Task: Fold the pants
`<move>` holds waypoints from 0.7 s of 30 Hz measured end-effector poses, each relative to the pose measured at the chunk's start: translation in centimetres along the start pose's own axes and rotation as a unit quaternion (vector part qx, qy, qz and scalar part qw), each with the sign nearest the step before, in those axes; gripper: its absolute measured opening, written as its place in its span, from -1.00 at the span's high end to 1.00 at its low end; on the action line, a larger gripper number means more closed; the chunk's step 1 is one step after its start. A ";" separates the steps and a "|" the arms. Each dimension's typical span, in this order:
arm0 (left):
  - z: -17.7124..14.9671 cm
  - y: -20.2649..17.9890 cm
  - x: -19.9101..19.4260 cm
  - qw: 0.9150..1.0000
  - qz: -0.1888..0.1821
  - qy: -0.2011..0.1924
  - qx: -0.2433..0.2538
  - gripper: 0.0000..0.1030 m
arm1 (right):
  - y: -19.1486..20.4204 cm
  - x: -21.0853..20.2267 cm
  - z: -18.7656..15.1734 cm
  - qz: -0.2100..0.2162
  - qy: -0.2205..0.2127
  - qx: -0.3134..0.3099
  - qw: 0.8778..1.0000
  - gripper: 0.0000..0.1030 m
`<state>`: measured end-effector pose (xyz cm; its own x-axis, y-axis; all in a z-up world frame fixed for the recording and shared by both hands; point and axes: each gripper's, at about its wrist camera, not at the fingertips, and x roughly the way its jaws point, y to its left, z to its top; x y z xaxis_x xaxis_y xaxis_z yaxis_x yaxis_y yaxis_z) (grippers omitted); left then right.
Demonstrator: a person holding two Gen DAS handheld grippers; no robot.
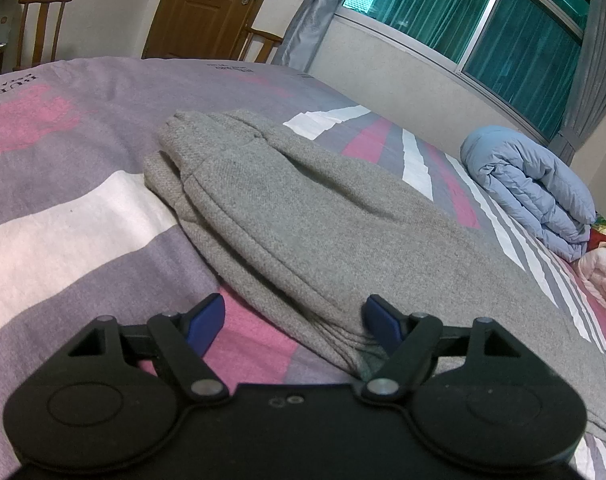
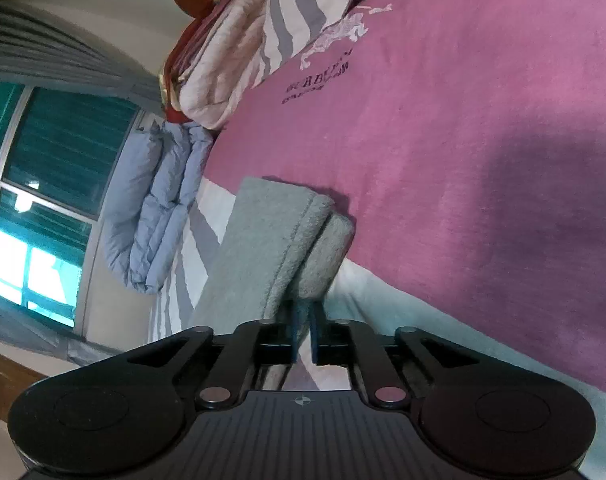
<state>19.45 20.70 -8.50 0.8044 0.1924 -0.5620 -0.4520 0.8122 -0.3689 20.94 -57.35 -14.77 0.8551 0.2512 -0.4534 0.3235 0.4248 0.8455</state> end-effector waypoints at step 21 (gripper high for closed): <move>-0.2 -0.3 -0.2 1.000 0.001 -0.001 0.004 -0.40 | 4.3 -0.8 1.6 -0.004 -0.039 -0.115 0.993 0.94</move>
<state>19.36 20.27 -8.44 0.8040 0.1960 -0.5614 -0.4515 0.8156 -0.3619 22.32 -57.10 -10.32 0.8844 0.1832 -0.4292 0.2371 0.6157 0.7515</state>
